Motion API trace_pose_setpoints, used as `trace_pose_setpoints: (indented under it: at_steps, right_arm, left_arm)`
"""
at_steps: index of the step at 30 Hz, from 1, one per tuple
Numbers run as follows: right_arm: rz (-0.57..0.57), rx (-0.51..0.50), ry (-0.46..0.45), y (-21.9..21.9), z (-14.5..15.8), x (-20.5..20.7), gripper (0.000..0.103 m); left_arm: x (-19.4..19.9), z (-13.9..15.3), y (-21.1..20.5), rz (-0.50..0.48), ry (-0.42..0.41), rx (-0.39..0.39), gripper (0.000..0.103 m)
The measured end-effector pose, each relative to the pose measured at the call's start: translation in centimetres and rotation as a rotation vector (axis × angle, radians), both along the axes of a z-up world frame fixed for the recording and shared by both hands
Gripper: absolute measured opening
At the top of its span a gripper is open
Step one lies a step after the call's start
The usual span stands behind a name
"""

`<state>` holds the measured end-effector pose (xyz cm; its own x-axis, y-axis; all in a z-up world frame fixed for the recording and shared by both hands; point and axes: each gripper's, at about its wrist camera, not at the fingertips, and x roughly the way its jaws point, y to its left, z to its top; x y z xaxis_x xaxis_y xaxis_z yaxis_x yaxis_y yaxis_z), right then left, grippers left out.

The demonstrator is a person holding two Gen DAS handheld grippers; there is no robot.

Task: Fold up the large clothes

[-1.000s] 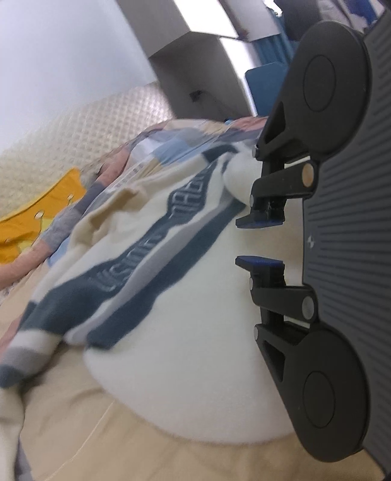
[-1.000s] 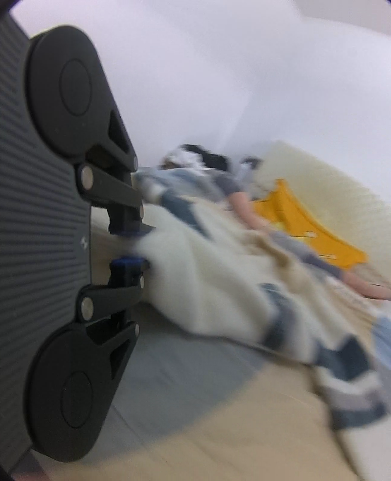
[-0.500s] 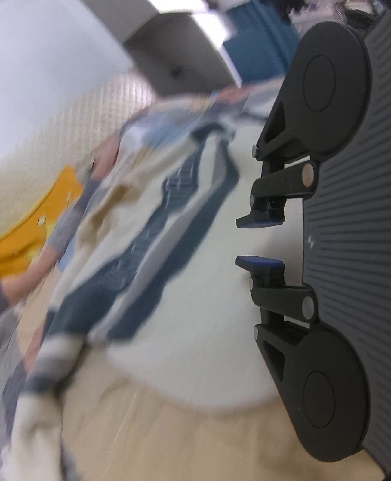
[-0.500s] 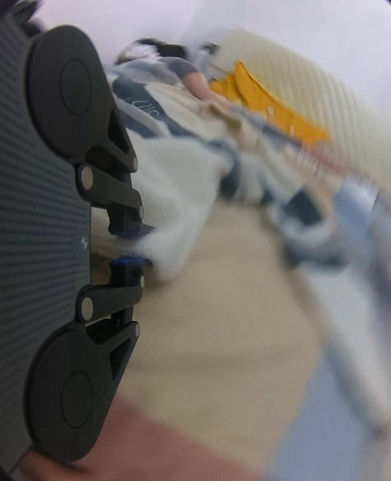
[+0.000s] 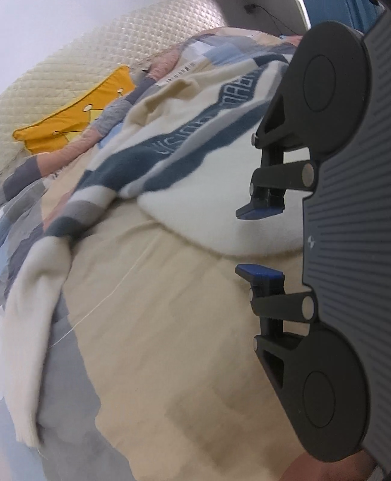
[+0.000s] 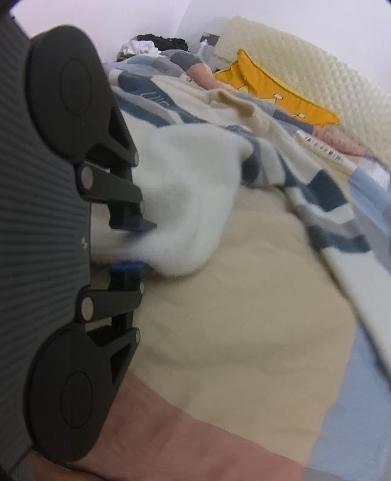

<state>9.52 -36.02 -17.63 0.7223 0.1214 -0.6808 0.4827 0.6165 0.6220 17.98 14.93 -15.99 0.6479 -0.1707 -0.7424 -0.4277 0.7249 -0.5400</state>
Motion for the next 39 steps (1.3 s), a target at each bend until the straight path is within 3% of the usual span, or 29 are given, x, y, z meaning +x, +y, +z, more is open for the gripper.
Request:
trace_pose_setpoints:
  at_steps: [1,3,6,10,19,25,27,31,34,39]
  right_arm:
    - [-0.009,-0.022,-0.006,0.1,0.3,0.2,0.045]
    - [-0.035,-0.06,-0.031,-0.1,0.9,0.0,0.057]
    - [0.023,-0.137,-0.093,0.5,2.5,0.4,0.057]
    - [0.217,-0.239,-0.25,3.4,4.6,1.2,0.057]
    - [0.663,-0.227,-0.462,11.3,6.5,4.7,0.057]
    - [0.893,-0.234,-0.416,16.5,5.5,6.5,0.057]
    - [0.934,-0.243,-0.391,17.6,5.0,7.0,0.058]
    - [0.99,-0.251,-0.38,18.6,4.4,7.5,0.072]
    - [1.008,-0.313,-0.397,19.2,4.0,7.5,0.082]
    - [1.089,-0.416,-0.354,20.7,1.8,7.5,0.081]
  left_arm:
    - [0.0,-0.2,-0.1,-0.005,0.007,-0.004,0.043]
    - [0.3,-0.6,-0.2,-0.007,0.019,-0.018,0.044]
    - [0.6,-0.7,-0.8,-0.019,0.012,-0.004,0.044]
    - [0.7,-0.7,-1.2,-0.022,0.009,0.007,0.043]
    - [0.4,-0.6,-0.9,-0.018,-0.007,-0.018,0.043]
    - [0.7,-0.9,-0.7,-0.01,0.001,-0.026,0.044]
    - [0.8,-1.1,-0.6,-0.007,0.005,-0.033,0.044]
    - [0.8,-1.2,-0.9,-0.008,0.007,-0.02,0.044]
    - [0.9,-1.1,-1.1,-0.006,0.007,-0.004,0.044]
    - [1.0,-1.0,-1.5,-0.009,0.02,0.037,0.044]
